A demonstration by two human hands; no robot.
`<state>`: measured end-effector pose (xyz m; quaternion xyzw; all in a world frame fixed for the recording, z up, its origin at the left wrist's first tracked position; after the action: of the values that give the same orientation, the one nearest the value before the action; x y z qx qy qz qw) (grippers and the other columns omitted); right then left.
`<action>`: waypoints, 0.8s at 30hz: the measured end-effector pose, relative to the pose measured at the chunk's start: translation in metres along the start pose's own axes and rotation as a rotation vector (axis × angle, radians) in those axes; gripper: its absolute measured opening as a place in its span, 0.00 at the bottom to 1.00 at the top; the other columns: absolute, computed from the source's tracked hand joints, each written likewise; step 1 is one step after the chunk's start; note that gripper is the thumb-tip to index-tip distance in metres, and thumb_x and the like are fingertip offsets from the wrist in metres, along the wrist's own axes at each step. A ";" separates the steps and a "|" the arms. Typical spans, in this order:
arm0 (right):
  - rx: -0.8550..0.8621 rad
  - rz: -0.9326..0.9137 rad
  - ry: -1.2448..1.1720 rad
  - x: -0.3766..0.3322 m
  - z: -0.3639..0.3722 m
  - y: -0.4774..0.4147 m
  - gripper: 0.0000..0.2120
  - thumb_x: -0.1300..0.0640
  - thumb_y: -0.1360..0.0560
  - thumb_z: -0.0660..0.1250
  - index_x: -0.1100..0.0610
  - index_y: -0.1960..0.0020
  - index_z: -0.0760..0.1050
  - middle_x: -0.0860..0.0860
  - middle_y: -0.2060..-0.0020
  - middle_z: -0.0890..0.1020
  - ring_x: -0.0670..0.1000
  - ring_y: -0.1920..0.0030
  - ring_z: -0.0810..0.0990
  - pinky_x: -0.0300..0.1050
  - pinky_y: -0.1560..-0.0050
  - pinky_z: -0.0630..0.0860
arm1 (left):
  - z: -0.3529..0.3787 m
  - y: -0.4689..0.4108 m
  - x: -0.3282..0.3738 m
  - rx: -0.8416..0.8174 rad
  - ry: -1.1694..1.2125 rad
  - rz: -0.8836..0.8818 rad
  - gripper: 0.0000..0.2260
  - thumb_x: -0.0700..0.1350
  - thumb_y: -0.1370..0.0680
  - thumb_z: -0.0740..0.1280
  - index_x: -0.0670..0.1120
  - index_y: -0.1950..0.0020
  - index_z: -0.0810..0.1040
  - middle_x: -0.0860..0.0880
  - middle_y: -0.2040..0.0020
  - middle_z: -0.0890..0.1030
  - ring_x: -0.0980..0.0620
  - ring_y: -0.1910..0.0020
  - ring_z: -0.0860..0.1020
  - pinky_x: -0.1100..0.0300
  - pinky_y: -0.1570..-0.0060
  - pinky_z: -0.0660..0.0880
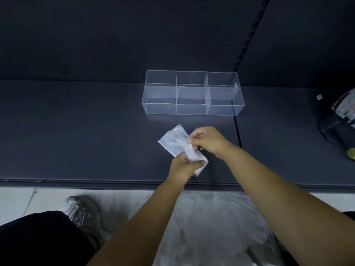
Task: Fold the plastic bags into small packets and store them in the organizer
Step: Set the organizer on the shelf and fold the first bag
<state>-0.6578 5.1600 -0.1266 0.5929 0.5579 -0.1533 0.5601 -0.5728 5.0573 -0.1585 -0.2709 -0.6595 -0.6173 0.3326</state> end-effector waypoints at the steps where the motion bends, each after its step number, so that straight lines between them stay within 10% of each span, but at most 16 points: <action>1: -0.018 -0.007 0.016 -0.003 0.004 -0.004 0.03 0.65 0.26 0.70 0.58 0.56 0.79 0.55 0.67 0.81 0.47 0.68 0.78 0.34 0.69 0.74 | 0.000 0.000 0.001 0.007 0.000 -0.005 0.13 0.41 0.30 0.75 0.40 0.49 0.78 0.43 0.53 0.81 0.45 0.51 0.81 0.46 0.46 0.78; 9: 0.058 0.032 0.008 0.022 -0.019 0.015 0.06 0.54 0.23 0.67 0.53 0.47 0.78 0.49 0.54 0.84 0.46 0.74 0.71 0.35 0.73 0.68 | -0.003 -0.002 0.001 0.051 0.057 0.024 0.11 0.40 0.24 0.69 0.32 0.49 0.75 0.38 0.55 0.79 0.45 0.57 0.79 0.43 0.52 0.80; 17: -0.011 0.041 -0.079 0.057 -0.006 0.043 0.11 0.60 0.26 0.71 0.54 0.44 0.77 0.49 0.57 0.83 0.43 0.75 0.72 0.35 0.71 0.70 | -0.006 0.002 -0.001 -0.003 -0.018 0.139 0.08 0.41 0.21 0.66 0.41 0.57 0.68 0.38 0.58 0.79 0.45 0.59 0.78 0.40 0.51 0.77; 24: 0.107 -0.027 0.001 0.058 0.007 0.039 0.06 0.63 0.28 0.72 0.58 0.52 0.78 0.52 0.66 0.81 0.39 0.77 0.73 0.33 0.74 0.70 | -0.008 -0.002 -0.003 0.036 -0.050 0.109 0.10 0.39 0.20 0.63 0.33 0.45 0.69 0.33 0.48 0.79 0.38 0.50 0.81 0.41 0.50 0.79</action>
<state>-0.6028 5.1928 -0.1564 0.6144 0.5572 -0.1900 0.5253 -0.5721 5.0497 -0.1619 -0.3159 -0.6627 -0.5794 0.3540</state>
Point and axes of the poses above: each hand's wrist, its own y-axis away from the middle knuckle, its own z-axis out of the palm, x = y × z, the point moved 2 cm from there along -y, towards the middle knuckle
